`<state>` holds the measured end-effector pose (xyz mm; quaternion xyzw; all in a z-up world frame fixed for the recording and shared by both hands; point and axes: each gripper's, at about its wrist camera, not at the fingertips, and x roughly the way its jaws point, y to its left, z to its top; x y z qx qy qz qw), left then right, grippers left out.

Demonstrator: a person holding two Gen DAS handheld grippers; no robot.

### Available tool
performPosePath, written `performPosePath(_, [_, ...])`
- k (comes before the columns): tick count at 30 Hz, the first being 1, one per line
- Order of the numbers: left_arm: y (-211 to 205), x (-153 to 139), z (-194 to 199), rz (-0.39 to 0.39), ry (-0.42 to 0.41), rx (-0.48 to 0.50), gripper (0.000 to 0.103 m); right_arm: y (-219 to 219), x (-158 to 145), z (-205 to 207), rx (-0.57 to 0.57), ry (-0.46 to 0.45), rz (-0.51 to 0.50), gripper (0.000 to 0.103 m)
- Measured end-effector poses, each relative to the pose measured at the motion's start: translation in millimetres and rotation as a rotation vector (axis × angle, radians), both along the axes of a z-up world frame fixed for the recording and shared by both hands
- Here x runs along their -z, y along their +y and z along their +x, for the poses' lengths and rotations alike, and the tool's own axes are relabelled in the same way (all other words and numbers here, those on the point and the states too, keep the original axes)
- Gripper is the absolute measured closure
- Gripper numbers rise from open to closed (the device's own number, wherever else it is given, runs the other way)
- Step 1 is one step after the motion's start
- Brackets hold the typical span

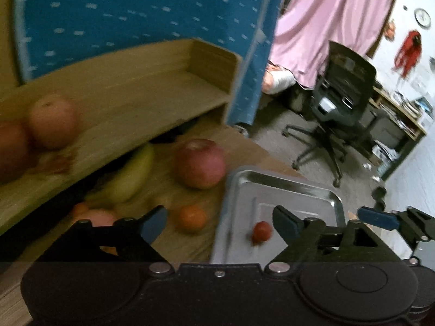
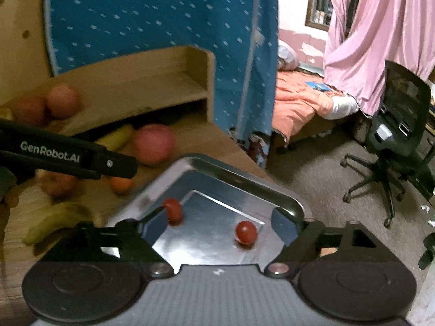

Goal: Organize fruits
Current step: 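Open both grippers to drop the cherry tomatoes onto the tray, then move both grippers back toward the banana and apple on the desk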

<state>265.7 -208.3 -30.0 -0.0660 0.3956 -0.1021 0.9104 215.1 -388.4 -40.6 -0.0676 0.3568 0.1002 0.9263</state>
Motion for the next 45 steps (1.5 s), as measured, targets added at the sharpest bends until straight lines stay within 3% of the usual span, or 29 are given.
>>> performPosePath(5, [41.6,-9.1,-33.4,0.007,-0.012,-0.07,0.007,23.9,-15.3,-25.6,-0.04,-0.029,0.011,0.006])
performPosePath(11, [85.8,-9.2,-73.0,0.027,0.007,-0.113,0.006,58.5,-24.1,-58.5,-0.089,-0.033,0.027,0.002])
performPosePath(23, [156.6,9.1,-120.3,0.038,0.075,-0.193,0.006,122.4,-9.9,-94.6,-0.153,0.102,0.044,0.001])
performPosePath(32, [189.2,20.4,-136.8,0.035,0.121,-0.24,0.006,157.1,7.8,-101.8,-0.152,0.197,0.043,0.0])
performPosePath(45, [200.2,22.4,-140.8,0.015,0.133,-0.265,0.005,185.3,14.6,-102.4,-0.168,0.231,0.047,0.0])
